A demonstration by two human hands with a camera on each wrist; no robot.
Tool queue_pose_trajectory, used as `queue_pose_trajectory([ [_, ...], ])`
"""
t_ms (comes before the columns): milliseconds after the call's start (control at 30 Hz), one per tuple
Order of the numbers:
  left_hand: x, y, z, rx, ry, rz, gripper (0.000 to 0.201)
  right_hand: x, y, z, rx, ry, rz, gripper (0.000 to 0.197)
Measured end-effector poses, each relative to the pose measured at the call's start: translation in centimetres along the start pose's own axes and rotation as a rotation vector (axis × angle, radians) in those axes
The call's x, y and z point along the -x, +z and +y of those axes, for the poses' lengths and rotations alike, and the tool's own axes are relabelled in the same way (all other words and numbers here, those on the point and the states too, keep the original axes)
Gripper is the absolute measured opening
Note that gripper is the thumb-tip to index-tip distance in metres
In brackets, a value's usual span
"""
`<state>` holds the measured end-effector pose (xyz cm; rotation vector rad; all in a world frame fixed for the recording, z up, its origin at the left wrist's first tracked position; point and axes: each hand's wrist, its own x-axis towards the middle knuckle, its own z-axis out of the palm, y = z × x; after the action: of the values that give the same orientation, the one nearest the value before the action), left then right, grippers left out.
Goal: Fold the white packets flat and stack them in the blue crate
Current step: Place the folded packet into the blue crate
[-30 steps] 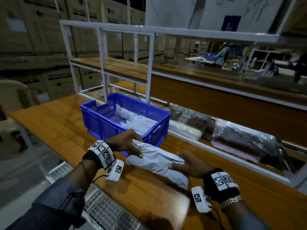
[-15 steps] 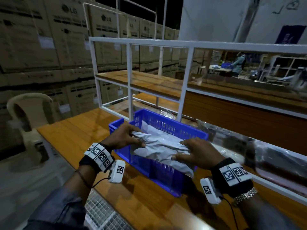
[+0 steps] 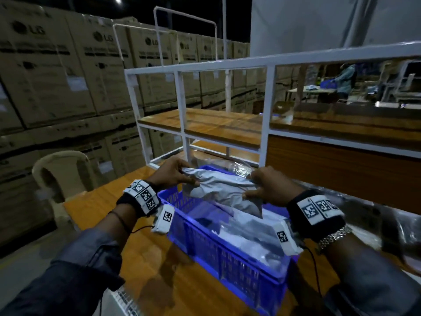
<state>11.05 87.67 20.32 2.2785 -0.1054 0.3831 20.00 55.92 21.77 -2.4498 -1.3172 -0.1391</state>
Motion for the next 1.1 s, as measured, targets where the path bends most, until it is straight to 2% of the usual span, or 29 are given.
queue_pose_trajectory([
  [67, -2.0, -0.9, -0.7, -0.058, -0.020, -0.038, 0.027, -1.8, 0.4, 1.0, -0.032, 0.038, -0.007, 0.050],
  [167, -4.9, -1.6, -2.0, -0.161, -0.031, -0.089, 0.031, -4.3, 0.9, 2.0, 0.052, 0.106, -0.005, 0.045],
  [267, -7.9, -1.8, -4.6, -0.254, -0.061, -0.126, 0.025, -6.5, 1.9, 2.4, 0.039, 0.188, -0.006, 0.042],
  [367, -11.8, -1.5, -7.7, -0.431, -0.102, -0.177, 0.045, -8.4, 4.5, 3.1, -0.036, 0.277, -0.054, 0.039],
  [433, -13.8, -0.6, -9.6, -0.508, -0.035, -0.295, 0.053, -9.5, 5.8, 3.5, -0.012, 0.351, -0.065, 0.024],
  [567, -16.2, 0.4, -12.2, -0.607, 0.118, -0.547, 0.038, -11.9, 8.0, 3.9, 0.042, 0.505, -0.101, 0.046],
  [700, -18.5, 1.5, -15.2, -0.637, 0.175, -0.677, 0.039, -14.4, 10.9, 4.4, 0.052, 0.592, -0.153, 0.041],
  [833, -20.6, 2.6, -17.9, -0.756, 0.223, -0.730, 0.055, -16.3, 13.6, 4.2, 0.054, 0.645, -0.155, 0.030],
  [933, -21.2, 2.9, -17.8, -0.797, 0.248, -0.755, 0.049, -17.0, 15.0, 4.6, 0.023, 0.682, -0.129, 0.032],
  [1000, -21.4, 3.1, -17.9, -0.835, 0.256, -0.771, 0.055, -17.0, 15.9, 5.1, -0.003, 0.681, -0.103, 0.029],
  [1100, -22.0, 4.1, -18.4, -0.816, 0.243, -0.728, 0.044, -16.7, 17.2, 6.0, -0.020, 0.715, -0.062, 0.036],
])
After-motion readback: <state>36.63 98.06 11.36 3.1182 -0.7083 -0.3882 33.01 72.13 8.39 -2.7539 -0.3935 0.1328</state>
